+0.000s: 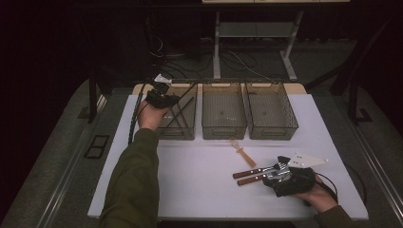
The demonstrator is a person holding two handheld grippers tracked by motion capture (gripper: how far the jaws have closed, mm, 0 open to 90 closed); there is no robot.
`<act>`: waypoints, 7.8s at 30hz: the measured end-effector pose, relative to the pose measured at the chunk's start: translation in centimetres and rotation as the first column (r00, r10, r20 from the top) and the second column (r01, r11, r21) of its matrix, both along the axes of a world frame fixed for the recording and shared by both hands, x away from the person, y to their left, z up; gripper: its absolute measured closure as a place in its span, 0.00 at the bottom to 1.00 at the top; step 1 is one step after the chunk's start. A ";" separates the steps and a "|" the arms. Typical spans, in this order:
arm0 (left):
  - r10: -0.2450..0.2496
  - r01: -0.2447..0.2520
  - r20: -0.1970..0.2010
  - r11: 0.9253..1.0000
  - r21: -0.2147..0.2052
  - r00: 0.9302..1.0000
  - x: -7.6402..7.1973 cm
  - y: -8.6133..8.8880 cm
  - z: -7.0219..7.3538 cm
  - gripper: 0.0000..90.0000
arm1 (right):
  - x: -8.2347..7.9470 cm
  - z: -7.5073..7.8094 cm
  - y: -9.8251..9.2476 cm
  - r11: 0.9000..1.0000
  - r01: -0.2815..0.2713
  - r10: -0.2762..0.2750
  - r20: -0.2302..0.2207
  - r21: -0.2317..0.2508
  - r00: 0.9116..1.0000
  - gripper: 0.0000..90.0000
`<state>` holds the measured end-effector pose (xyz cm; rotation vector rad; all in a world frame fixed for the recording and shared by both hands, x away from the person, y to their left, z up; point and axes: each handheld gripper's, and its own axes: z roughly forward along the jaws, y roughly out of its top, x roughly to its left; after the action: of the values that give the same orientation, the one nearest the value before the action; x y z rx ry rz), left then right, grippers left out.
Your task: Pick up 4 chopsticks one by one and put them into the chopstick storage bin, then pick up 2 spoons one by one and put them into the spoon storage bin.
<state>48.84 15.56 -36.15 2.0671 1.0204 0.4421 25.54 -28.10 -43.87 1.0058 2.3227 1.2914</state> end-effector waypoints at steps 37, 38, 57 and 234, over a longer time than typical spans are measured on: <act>0.075 -0.074 -0.016 0.996 0.040 0.997 0.8 0.3 -1.1 0.63 | 0.0 0.0 0.0 1.000 -0.001 0.001 0.003 -0.006 1.000 0.01; 0.070 -0.070 -0.015 0.997 0.035 0.997 0.7 0.3 -0.9 0.62 | 0.0 0.0 0.0 1.000 -0.001 0.001 0.003 -0.006 1.000 0.01; -0.085 0.085 -0.004 0.996 -0.030 0.996 -3.3 -0.3 1.4 0.39 | 0.2 0.1 -0.1 1.000 0.007 -0.006 -0.015 0.021 1.000 0.01; -0.332 0.326 -0.037 0.938 -0.122 0.943 -20.8 -0.2 -7.8 0.00 | 6.4 5.3 4.7 0.997 -0.058 0.052 -0.091 -0.059 0.994 0.82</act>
<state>28.01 15.38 -43.94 2.1037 0.6930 0.1497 31.89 -23.44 -38.61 1.0066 2.4576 1.2104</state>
